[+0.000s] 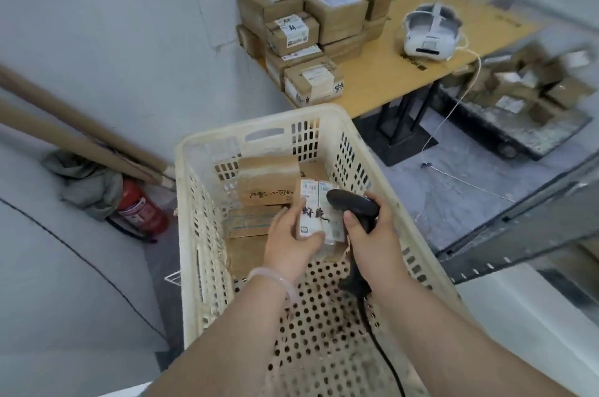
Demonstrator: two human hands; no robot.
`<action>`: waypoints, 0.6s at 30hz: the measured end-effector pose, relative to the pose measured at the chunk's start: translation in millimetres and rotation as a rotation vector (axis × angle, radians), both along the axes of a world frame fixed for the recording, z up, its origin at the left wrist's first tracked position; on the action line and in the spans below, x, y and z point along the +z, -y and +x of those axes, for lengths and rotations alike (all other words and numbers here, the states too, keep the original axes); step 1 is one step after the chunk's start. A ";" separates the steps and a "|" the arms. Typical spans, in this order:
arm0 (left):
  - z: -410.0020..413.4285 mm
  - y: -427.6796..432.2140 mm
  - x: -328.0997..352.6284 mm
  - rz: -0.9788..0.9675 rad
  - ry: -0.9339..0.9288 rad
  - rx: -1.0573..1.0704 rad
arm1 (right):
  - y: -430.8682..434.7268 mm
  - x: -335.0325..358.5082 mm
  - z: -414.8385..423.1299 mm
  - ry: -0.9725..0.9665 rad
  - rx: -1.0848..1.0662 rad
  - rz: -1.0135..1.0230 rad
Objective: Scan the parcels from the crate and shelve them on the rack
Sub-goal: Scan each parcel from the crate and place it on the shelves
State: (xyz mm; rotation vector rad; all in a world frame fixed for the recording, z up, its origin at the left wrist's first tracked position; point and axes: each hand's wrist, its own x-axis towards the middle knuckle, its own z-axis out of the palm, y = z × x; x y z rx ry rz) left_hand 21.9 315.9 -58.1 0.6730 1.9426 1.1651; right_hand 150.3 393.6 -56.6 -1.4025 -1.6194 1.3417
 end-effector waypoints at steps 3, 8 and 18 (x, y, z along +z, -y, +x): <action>4.9 17.0 27.9 0.053 0.064 -0.119 | 24.2 28.5 17.8 -0.053 -0.039 0.055; 21.4 37.9 65.1 0.113 -0.026 -0.317 | 64.4 65.8 56.0 -0.096 -0.094 0.173; 103.5 49.4 114.3 0.320 -0.216 -0.600 | 116.9 124.7 156.3 -0.151 -0.308 0.378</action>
